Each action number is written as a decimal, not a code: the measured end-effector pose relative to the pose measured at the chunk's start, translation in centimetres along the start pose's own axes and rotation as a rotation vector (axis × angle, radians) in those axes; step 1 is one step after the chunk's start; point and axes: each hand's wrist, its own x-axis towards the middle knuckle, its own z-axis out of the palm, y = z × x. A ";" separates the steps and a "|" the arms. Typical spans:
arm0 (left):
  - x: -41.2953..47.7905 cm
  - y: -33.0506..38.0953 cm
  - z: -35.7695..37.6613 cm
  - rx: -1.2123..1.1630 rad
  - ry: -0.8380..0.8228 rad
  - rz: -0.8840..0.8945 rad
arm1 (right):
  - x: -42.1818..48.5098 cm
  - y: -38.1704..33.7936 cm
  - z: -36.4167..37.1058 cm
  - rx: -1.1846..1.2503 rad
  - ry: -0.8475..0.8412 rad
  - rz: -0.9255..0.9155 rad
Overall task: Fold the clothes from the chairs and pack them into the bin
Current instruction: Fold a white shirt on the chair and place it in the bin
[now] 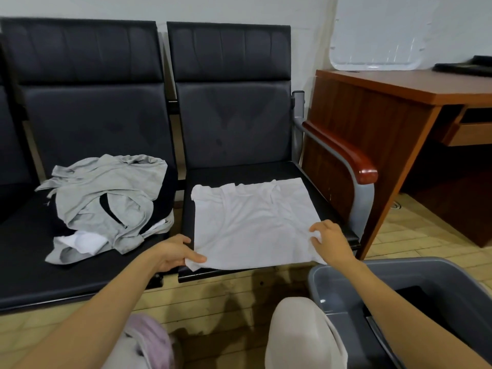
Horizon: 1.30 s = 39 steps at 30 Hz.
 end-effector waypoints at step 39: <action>11.5 2.7 -1.4 0.343 0.433 0.250 | 10.7 -14.7 5.4 0.042 -0.346 -0.101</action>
